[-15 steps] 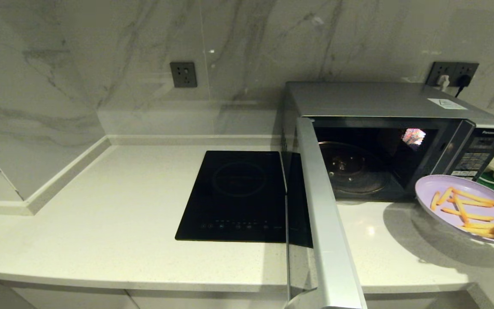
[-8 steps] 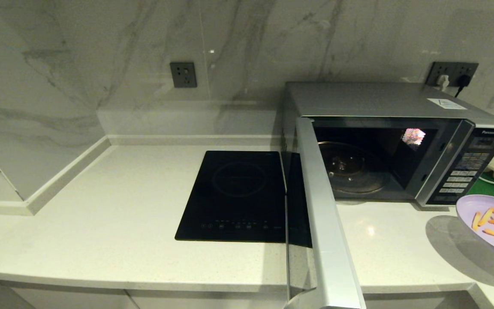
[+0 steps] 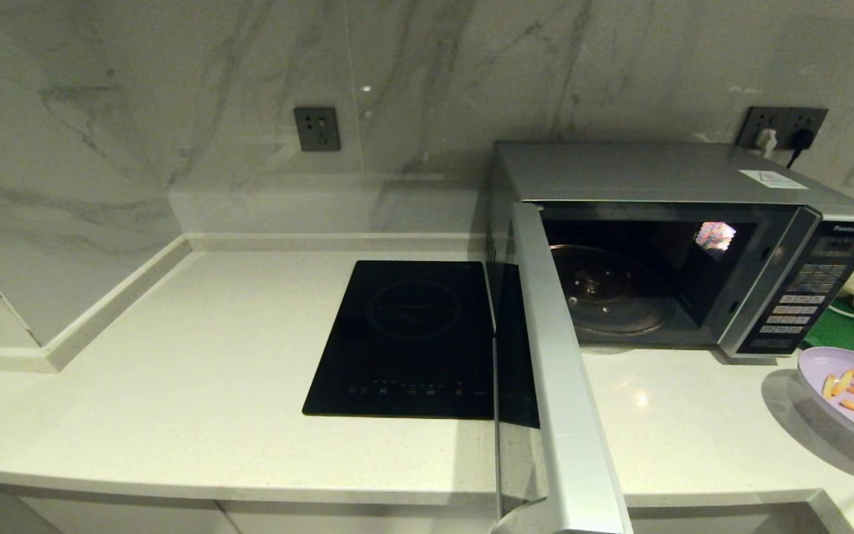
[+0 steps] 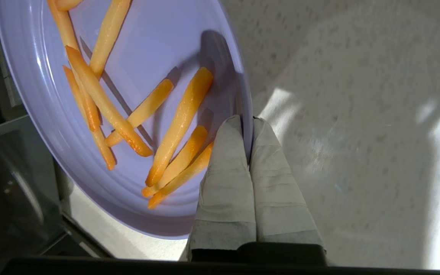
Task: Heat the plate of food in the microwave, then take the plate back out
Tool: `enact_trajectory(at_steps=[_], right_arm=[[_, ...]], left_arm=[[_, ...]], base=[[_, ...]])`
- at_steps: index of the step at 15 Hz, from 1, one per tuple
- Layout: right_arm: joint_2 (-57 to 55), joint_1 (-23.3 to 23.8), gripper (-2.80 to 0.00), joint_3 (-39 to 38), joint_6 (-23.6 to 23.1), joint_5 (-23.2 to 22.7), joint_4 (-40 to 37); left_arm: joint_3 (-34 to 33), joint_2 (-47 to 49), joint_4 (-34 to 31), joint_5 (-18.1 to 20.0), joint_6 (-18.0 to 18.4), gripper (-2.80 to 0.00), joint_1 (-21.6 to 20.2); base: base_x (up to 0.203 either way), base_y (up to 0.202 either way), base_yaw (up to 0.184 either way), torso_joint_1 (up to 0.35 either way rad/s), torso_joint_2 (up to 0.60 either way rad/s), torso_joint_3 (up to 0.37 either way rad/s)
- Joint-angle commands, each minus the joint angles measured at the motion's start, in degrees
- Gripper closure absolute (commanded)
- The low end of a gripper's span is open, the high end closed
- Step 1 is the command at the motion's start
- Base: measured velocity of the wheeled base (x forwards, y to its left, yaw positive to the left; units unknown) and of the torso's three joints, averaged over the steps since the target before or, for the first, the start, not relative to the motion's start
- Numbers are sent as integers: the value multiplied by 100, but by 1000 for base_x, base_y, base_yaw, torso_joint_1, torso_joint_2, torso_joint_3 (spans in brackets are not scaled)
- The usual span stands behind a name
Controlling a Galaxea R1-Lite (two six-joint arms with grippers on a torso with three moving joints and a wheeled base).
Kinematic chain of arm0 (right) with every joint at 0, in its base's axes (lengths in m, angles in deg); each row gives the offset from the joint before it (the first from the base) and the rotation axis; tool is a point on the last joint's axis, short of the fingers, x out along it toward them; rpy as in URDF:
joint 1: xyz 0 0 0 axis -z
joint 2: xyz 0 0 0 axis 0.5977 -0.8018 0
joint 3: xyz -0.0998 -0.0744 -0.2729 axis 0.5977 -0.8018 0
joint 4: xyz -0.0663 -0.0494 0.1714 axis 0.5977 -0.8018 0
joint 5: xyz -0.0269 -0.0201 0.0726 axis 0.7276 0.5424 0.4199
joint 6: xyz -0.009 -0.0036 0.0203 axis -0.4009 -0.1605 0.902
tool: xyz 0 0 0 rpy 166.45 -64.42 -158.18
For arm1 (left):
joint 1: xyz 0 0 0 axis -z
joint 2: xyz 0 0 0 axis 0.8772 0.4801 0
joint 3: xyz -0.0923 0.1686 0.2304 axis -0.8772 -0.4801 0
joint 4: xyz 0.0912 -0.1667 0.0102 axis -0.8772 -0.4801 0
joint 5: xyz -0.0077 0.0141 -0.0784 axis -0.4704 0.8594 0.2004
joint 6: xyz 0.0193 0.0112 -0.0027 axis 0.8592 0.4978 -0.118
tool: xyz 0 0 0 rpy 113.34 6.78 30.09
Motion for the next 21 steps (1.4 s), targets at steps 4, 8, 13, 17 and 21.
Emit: enact_trajectory(at_steps=[4, 8, 13, 17, 21], right_arm=[[-726, -6, 0, 279, -438, -48, 26], [-960, -7, 0, 287, -708, -39, 351], [-1094, -15, 0, 385, -853, -56, 357], [-1190, -15, 0, 425, -1010, -48, 359], [-1103, 0, -280, 412, -1035, -222, 346]], left_arm=[[-1, 0, 3, -2, -5, 0, -2], [-1, 0, 3, -2, -5, 0, -2], [-1, 0, 3, -2, -5, 0, -2], [-1, 0, 3, -2, -5, 0, -2], [-1, 0, 3, -2, -5, 0, -2]], base=[[0, 0, 0, 0, 0, 0], [0, 0, 0, 0, 0, 0], [0, 0, 0, 0, 0, 0], [0, 0, 0, 0, 0, 0], [0, 0, 0, 0, 0, 0]])
